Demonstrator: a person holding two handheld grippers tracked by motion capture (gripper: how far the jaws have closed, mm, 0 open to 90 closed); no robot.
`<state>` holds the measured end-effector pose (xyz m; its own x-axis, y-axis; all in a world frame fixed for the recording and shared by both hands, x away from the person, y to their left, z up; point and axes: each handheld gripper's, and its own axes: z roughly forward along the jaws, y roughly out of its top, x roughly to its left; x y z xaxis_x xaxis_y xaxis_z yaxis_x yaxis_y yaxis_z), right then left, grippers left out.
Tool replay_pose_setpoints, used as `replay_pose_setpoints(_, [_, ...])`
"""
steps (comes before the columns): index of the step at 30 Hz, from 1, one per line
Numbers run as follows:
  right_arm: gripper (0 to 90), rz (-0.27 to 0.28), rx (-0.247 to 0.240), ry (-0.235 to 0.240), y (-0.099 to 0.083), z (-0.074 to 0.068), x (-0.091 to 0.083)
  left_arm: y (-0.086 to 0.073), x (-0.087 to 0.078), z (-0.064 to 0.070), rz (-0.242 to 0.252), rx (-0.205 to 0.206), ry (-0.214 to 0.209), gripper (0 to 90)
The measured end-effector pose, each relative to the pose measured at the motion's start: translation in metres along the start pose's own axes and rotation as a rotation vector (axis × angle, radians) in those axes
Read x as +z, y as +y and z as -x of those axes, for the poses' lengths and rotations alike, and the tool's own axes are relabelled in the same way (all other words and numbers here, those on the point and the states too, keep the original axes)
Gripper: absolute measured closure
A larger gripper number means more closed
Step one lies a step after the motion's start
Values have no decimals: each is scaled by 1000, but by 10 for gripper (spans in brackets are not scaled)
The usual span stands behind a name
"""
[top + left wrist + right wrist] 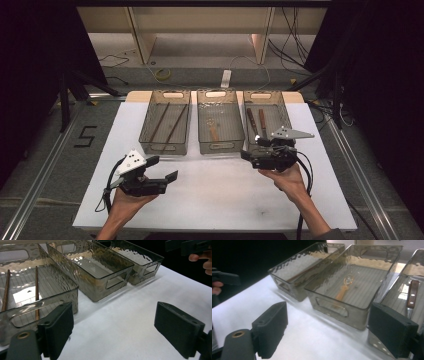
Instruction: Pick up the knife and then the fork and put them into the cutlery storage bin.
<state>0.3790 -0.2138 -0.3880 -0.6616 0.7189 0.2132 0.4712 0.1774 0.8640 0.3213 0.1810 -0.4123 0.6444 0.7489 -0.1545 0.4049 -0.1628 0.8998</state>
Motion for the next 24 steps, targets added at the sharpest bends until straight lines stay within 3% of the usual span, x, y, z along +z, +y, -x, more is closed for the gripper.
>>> replay_pose_setpoints(24, [170, 74, -17, -5, -45, -12, -31, 0, 1, -1, -6, -10, -23, 154])
